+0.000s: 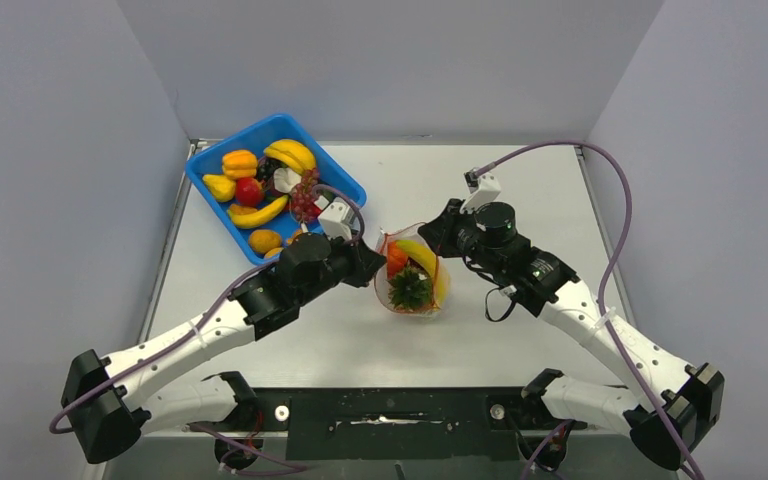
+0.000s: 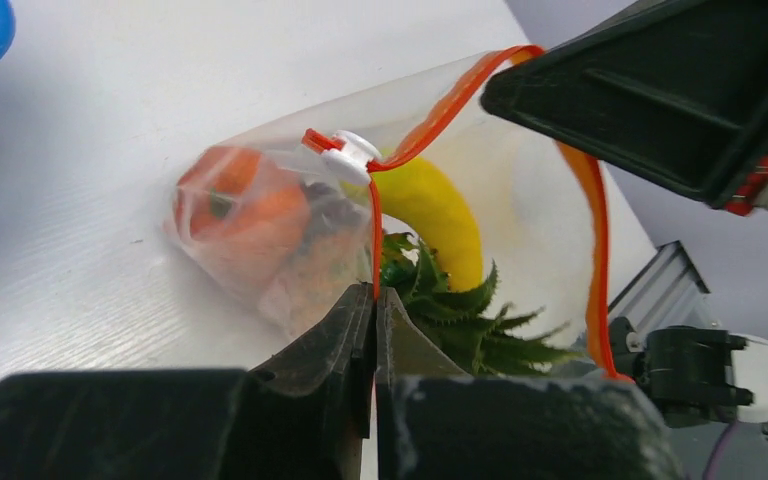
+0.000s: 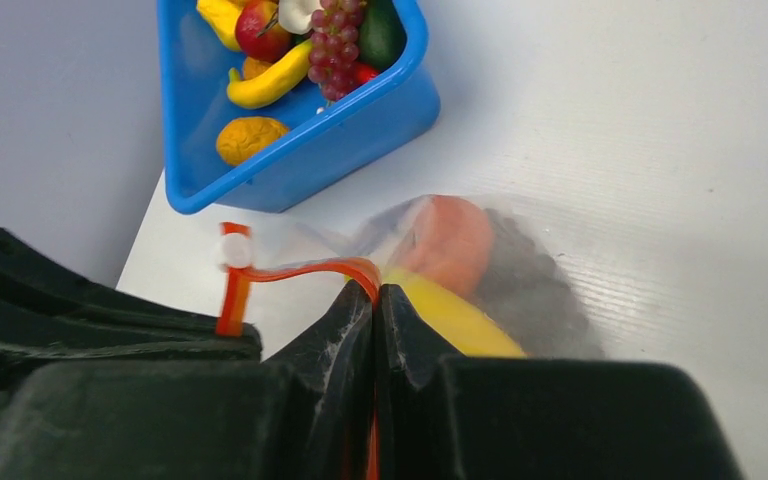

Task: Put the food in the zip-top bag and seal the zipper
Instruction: Pick up the fake fruit from the bin.

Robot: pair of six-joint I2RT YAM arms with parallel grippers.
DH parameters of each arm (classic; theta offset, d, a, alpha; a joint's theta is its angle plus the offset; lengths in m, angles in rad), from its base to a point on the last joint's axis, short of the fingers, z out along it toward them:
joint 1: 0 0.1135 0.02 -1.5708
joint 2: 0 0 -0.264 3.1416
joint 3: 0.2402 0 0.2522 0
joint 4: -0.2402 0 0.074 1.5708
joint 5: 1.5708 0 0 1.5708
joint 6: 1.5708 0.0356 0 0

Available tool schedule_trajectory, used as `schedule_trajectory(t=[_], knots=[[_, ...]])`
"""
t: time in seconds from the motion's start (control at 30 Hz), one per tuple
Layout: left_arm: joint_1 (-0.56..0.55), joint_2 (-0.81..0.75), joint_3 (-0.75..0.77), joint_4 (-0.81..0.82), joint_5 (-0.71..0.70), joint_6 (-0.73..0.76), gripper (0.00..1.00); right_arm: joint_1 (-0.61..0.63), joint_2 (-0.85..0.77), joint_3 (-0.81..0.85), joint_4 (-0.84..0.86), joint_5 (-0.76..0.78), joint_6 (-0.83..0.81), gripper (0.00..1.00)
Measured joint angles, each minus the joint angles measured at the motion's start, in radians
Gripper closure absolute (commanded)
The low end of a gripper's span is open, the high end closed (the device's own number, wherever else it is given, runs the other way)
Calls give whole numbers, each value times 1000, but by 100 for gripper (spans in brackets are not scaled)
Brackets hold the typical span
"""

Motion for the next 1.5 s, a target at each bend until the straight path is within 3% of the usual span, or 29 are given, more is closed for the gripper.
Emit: schedule_trajectory(t=[0.2, 0.5, 0.6, 0.77, 1.03, 1.5], knots=[[5, -47, -3, 73, 22, -3, 97, -3, -29, 0, -11, 33, -12, 100], [14, -47, -3, 50, -35, 27, 55, -3, -36, 0, -10, 5, -10, 100], [17, -47, 8, 9, -76, 61, 46, -3, -36, -3, -8, 2, -10, 100], [63, -44, 43, -51, -130, 119, 43, -3, -44, -37, 21, -2, -12, 100], [262, -11, 98, -112, -117, 235, 41, -8, -45, -56, 50, -18, -22, 100], [600, 185, 200, -144, -66, 662, 46, -10, -57, -57, 51, -45, -46, 100]])
